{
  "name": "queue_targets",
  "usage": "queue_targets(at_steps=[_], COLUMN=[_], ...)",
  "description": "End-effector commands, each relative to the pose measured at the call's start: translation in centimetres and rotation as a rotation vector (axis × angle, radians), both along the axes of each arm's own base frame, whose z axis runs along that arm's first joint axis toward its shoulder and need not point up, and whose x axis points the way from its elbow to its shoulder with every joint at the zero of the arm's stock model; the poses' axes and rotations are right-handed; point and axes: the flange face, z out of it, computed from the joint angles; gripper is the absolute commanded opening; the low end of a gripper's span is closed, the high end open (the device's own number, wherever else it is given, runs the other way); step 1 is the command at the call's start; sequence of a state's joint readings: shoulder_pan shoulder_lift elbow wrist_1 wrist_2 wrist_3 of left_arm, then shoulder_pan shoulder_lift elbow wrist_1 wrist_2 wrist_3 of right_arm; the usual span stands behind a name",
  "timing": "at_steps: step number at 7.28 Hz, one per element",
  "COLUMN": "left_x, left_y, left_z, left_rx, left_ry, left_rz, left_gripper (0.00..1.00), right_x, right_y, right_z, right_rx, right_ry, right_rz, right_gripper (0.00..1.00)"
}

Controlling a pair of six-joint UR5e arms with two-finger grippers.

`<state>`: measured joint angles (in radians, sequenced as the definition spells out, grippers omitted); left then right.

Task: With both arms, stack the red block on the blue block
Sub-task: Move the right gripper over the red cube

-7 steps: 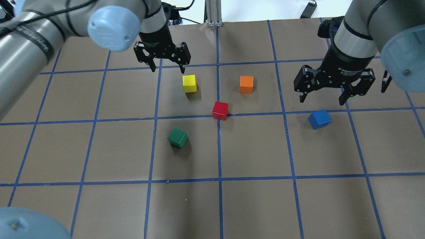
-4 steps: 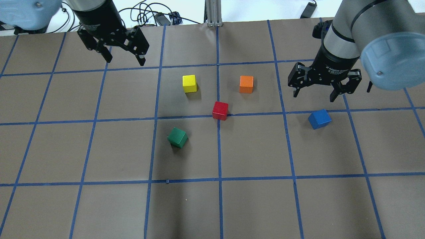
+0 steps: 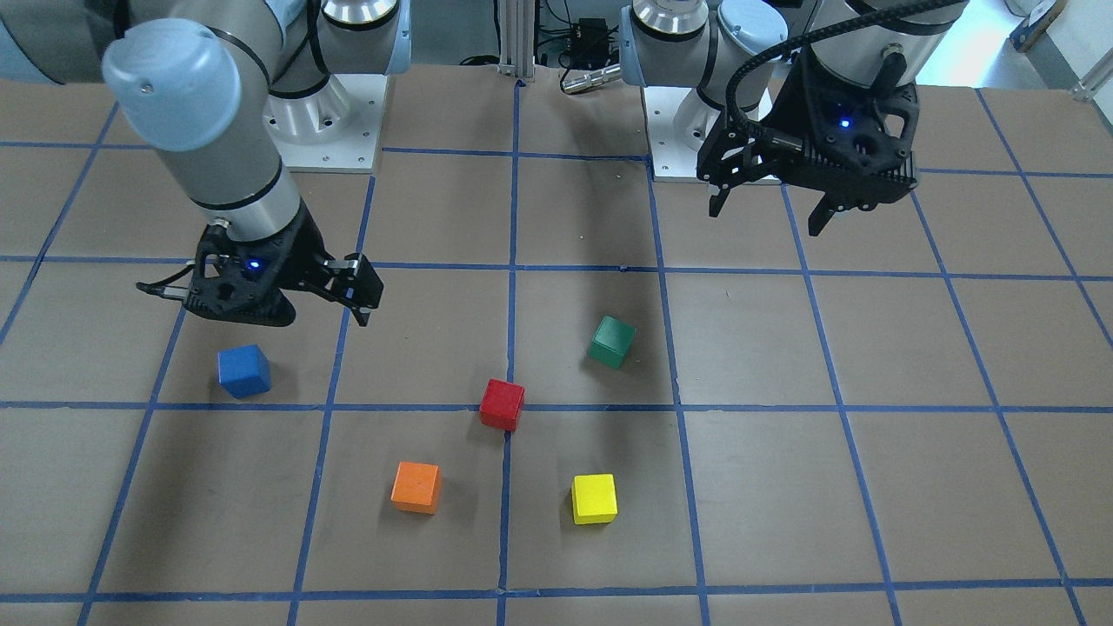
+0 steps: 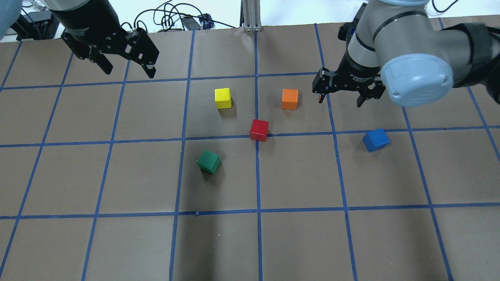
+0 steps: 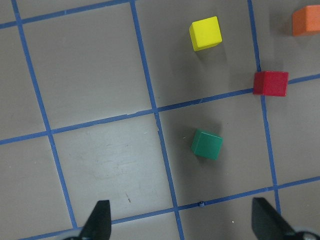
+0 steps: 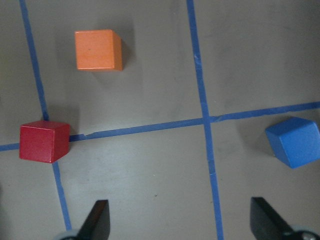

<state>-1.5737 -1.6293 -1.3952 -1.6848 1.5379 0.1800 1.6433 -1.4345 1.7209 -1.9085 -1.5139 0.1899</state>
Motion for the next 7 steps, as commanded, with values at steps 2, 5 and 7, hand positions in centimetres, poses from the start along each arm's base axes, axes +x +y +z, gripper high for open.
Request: queue_targets(at_steps=[2, 5, 7], left_x=[-0.1, -0.2, -0.2], left_y=[0.1, 0.4, 0.5], left_z=[-0.1, -0.2, -0.1], left_rx=[-0.008, -0.006, -0.008], left_ry=[0.002, -0.001, 0.001], left_rz=[0.0, -0.004, -0.006], left_gripper=[1.0, 1.0, 1.0], right_x=[3.9, 4.7, 7.3], right_y=[-0.5, -2.3, -2.2], right_z=[-2.0, -5.4, -6.1], right_rx=[-0.009, 0.017, -0.016], right_ry=[-0.018, -0.019, -0.034], right_rz=[-0.041, -0.108, -0.141], right_gripper=[1.0, 1.0, 1.0])
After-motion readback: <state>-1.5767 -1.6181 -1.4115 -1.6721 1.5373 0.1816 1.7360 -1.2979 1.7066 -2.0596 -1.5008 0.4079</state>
